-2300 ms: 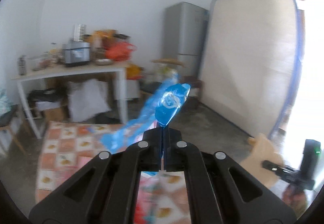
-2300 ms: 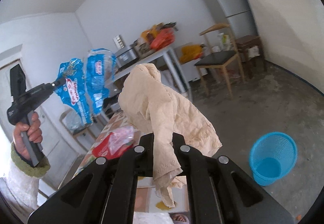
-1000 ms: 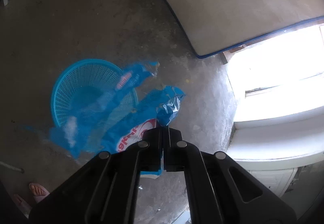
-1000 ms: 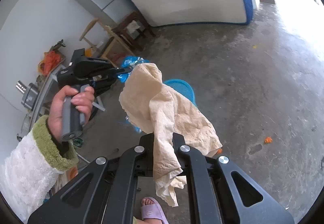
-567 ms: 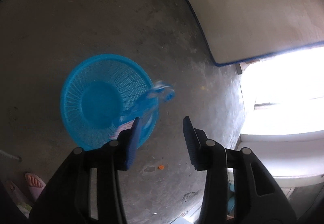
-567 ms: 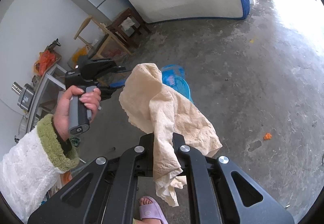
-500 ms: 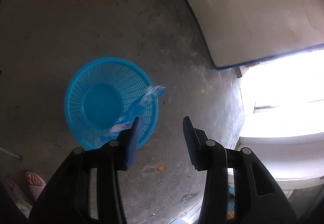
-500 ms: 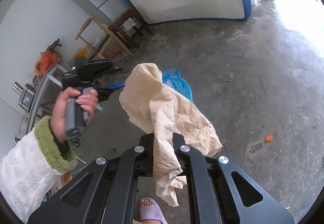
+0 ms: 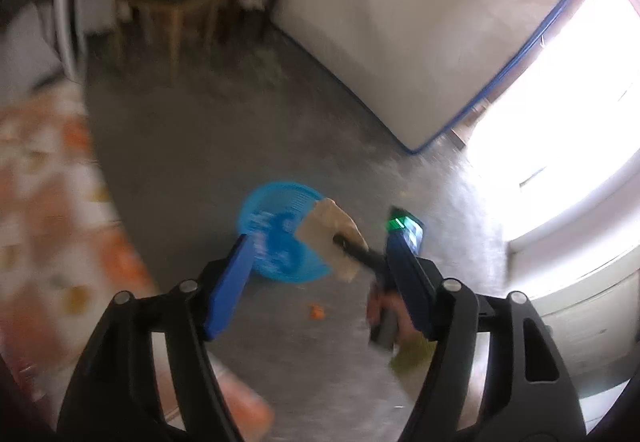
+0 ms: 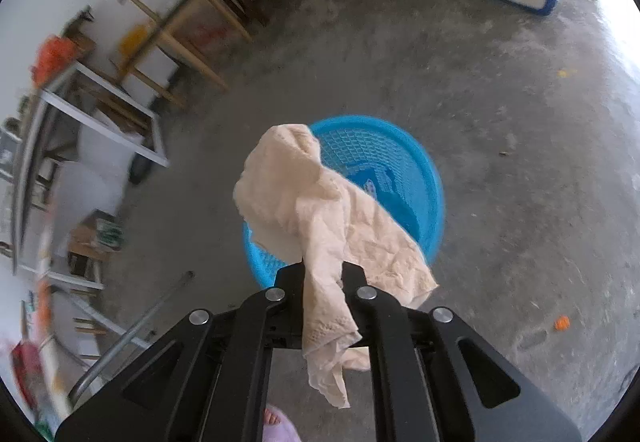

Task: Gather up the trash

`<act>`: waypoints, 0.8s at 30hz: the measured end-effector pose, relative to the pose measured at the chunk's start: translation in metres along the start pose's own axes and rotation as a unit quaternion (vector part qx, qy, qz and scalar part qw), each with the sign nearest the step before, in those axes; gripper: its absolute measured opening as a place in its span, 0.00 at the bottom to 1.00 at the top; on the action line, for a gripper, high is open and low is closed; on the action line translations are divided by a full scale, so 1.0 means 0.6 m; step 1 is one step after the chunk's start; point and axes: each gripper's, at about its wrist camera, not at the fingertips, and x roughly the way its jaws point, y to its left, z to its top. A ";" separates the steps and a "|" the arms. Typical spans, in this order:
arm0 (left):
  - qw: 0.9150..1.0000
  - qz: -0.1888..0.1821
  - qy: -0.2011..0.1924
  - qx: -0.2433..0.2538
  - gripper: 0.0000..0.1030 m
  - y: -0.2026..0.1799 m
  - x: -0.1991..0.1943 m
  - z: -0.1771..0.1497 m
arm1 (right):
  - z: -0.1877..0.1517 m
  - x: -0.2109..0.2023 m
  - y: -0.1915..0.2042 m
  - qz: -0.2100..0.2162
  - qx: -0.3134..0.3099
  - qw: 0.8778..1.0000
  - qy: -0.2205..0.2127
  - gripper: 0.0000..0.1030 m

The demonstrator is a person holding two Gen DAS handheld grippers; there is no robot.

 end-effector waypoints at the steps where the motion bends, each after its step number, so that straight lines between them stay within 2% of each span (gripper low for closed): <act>1: 1.000 0.011 -0.019 0.001 0.67 0.015 -0.049 -0.019 | 0.007 0.031 0.003 -0.003 0.002 1.000 0.012 0.12; 2: 0.999 0.017 -0.032 -0.003 0.69 0.026 -0.081 -0.034 | 0.014 0.072 0.002 -0.002 0.006 0.999 0.034 0.28; 4: 0.998 0.028 -0.056 -0.012 0.72 0.056 -0.144 -0.073 | 0.018 0.143 -0.002 -0.036 0.001 0.997 0.075 0.50; 7: 0.990 0.078 -0.108 -0.048 0.74 0.123 -0.242 -0.157 | 0.015 0.183 -0.007 -0.072 -0.012 0.993 0.097 0.51; 9: 0.983 0.091 -0.132 -0.084 0.74 0.164 -0.289 -0.210 | 0.014 0.173 -0.009 -0.077 -0.014 0.993 0.089 0.53; 11: 0.977 0.094 -0.153 -0.115 0.75 0.188 -0.319 -0.253 | 0.016 0.148 -0.012 -0.079 -0.018 0.994 0.070 0.58; 13: 0.971 0.103 -0.172 -0.132 0.75 0.210 -0.351 -0.290 | 0.014 0.121 -0.017 -0.081 -0.025 0.995 0.057 0.58; 17: 0.964 0.125 -0.193 -0.132 0.78 0.231 -0.392 -0.331 | 0.017 0.025 -0.005 -0.062 -0.043 0.997 0.010 0.59; 20: 0.962 0.140 -0.202 -0.121 0.80 0.236 -0.407 -0.354 | 0.019 -0.059 0.028 -0.029 -0.072 0.997 -0.020 0.61; 24: 0.961 0.132 -0.213 -0.117 0.81 0.244 -0.411 -0.386 | -0.004 -0.182 0.144 0.046 -0.137 0.988 -0.058 0.73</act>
